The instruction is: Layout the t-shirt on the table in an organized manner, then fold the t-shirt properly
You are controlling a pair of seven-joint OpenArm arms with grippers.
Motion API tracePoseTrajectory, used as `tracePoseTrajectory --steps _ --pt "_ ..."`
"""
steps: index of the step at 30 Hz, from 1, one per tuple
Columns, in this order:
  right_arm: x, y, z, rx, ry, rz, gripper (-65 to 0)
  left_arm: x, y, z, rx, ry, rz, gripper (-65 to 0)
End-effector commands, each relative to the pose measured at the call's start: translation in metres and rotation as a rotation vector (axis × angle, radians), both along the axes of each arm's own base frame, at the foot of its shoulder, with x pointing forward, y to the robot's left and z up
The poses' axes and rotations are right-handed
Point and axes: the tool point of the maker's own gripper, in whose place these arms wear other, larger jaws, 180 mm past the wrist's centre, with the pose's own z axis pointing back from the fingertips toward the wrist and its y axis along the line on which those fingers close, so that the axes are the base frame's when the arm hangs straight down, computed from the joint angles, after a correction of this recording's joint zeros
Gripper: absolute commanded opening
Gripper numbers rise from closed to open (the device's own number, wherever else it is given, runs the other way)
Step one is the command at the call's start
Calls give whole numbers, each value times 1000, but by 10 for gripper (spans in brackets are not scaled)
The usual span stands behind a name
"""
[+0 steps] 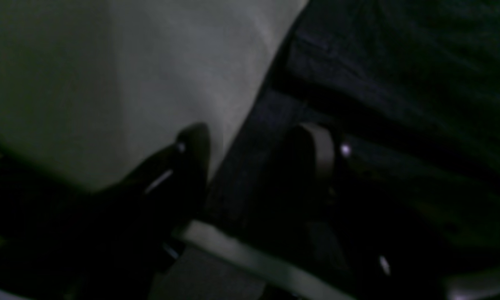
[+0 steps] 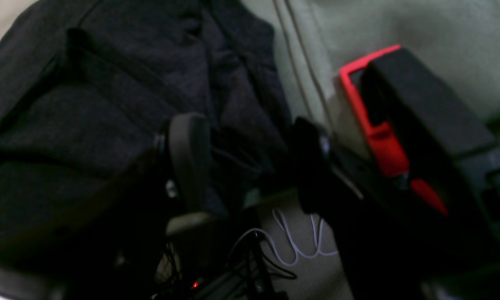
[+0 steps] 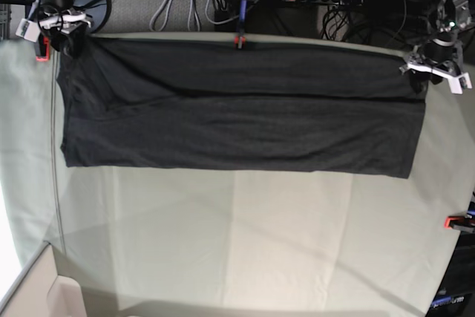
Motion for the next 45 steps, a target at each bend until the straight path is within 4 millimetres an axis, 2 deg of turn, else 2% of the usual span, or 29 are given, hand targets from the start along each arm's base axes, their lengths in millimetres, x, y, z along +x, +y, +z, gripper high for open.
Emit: tracePoseTrajectory --steps 1,14,16,19,25,27,31,33,37,40,45 --pt "-6 1 -3 -2 34 25 -328 -15 -17 -16 -58 83 -40 -358" --pt "-6 1 -3 -2 32 25 -328 -13 -17 -11 -57 70 -45 -357" --pt "-5 1 -3 -2 31 25 -328 -20 -15 -13 -57 85 -43 -356" --pt "-5 1 -3 -2 31 25 -328 -18 -16 -10 -54 75 -47 -356" --pt "-3 1 -2 -2 26 25 -328 -25 -15 -13 -52 90 -37 -355" --pt "-3 1 -2 -2 26 25 -328 -26 -15 -14 -53 92 -35 -325" --pt "-2 1 -2 -2 25 25 -327 -27 -19 -16 -54 99 -49 -208" --pt "-2 1 -2 -2 25 25 -327 -27 -19 -16 -56 99 -49 -186" --pt "-2 1 -2 -2 25 25 -327 -27 -19 -16 -55 97 -48 -194" --pt "-2 1 -2 -2 25 25 -327 -26 -20 -16 -56 97 -50 -230" --pt "-2 1 -2 -2 25 25 -326 -26 -20 -16 -57 96 -52 -414"
